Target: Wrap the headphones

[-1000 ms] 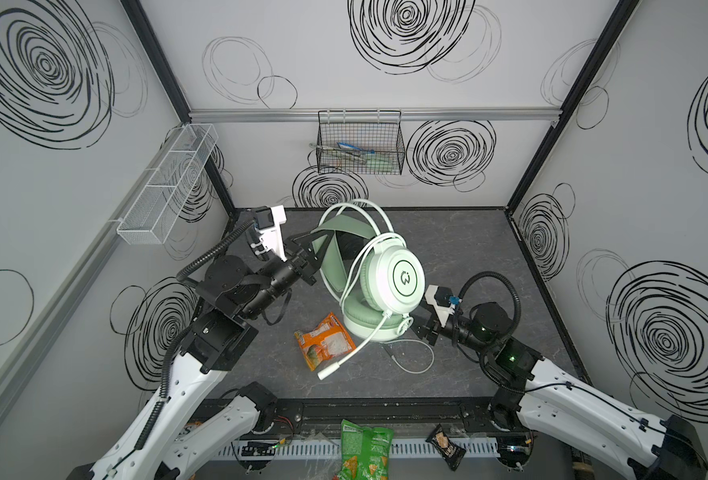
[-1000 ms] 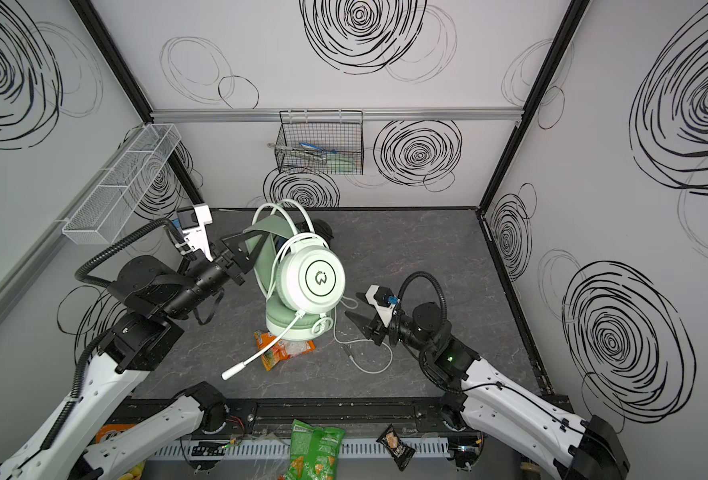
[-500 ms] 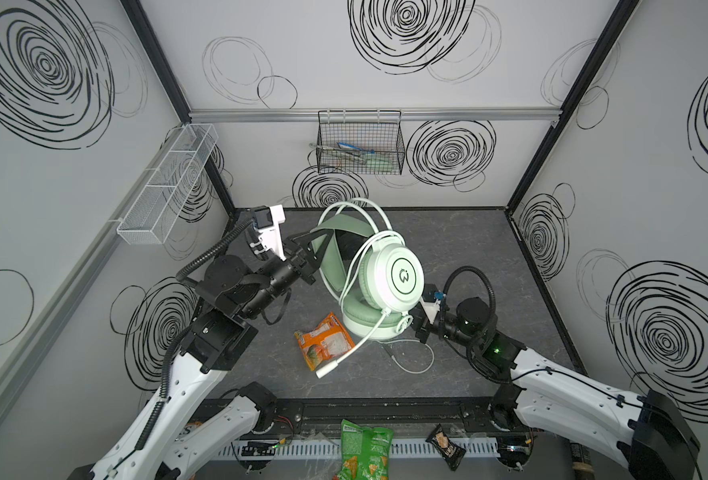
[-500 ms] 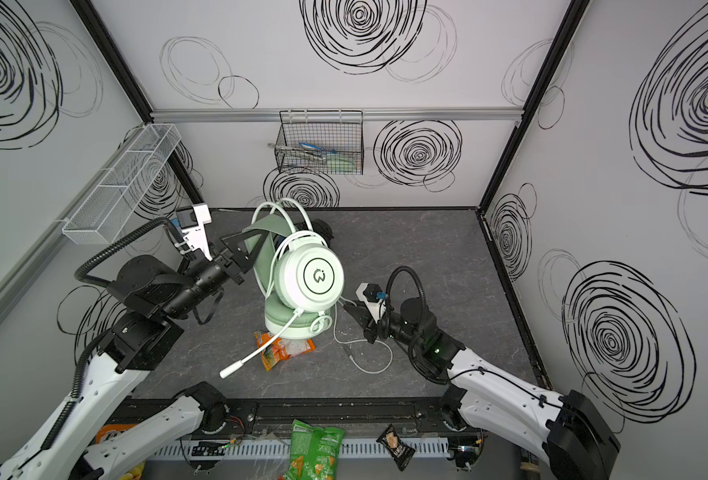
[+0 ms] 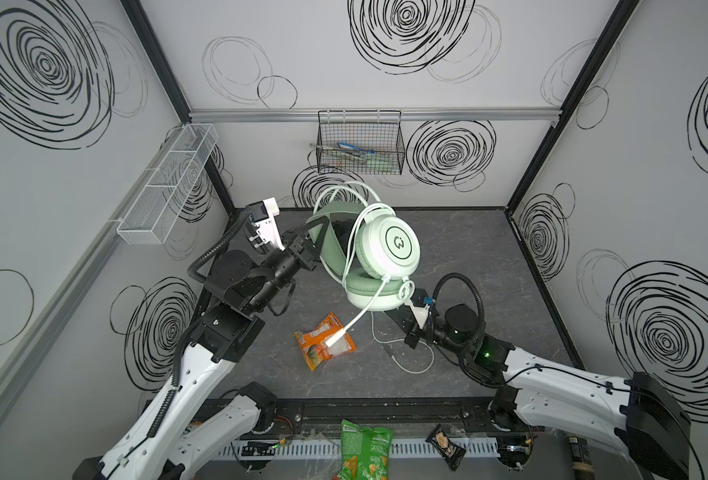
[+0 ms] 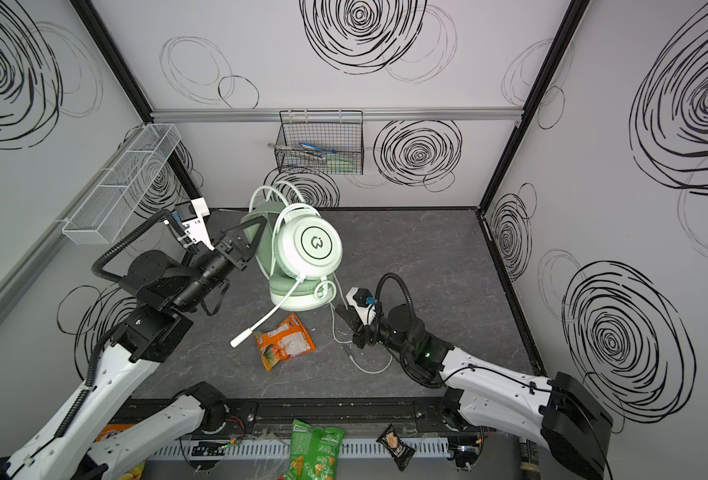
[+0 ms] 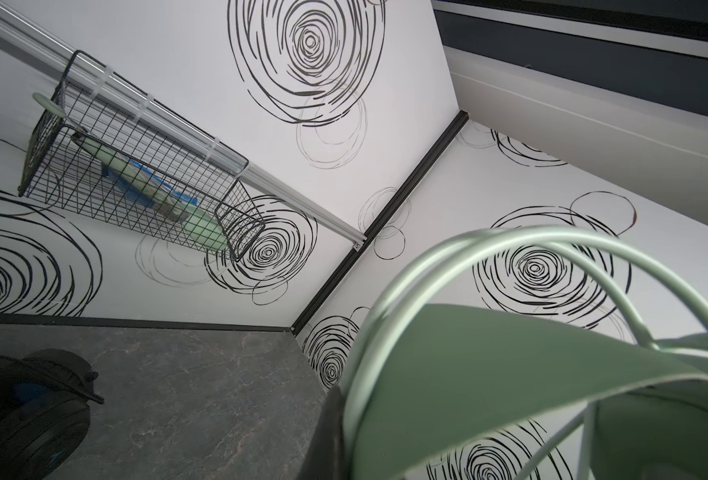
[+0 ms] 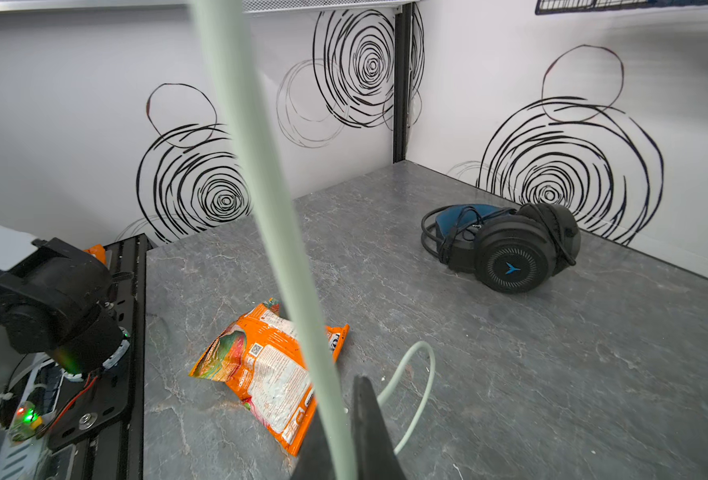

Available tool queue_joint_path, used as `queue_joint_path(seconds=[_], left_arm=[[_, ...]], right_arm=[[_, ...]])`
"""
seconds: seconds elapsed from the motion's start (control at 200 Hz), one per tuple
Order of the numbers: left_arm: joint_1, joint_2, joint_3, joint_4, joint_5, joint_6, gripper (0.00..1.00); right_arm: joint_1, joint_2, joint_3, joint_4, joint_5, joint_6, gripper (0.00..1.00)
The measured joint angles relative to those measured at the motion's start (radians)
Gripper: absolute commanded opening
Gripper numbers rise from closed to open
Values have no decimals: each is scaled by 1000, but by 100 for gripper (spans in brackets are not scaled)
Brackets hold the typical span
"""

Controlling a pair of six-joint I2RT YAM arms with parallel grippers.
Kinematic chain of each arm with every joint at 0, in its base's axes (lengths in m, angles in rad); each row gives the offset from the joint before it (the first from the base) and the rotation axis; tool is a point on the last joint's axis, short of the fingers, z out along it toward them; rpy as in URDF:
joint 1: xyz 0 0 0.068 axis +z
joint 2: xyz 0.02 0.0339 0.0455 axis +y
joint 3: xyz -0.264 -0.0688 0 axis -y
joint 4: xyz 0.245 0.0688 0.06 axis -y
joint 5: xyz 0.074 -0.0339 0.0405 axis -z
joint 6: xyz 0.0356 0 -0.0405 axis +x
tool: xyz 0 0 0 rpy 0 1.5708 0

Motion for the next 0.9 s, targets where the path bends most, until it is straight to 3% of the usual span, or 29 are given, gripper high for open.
queue_joint_path(seconds=[0.385, 0.9], left_arm=[[-2, 9, -52, 32, -70, -76, 0], [-101, 13, -91, 16, -285, -132, 0]], right_arm=[[92, 140, 65, 22, 159, 57, 0], [245, 332, 195, 25, 335, 66, 0]])
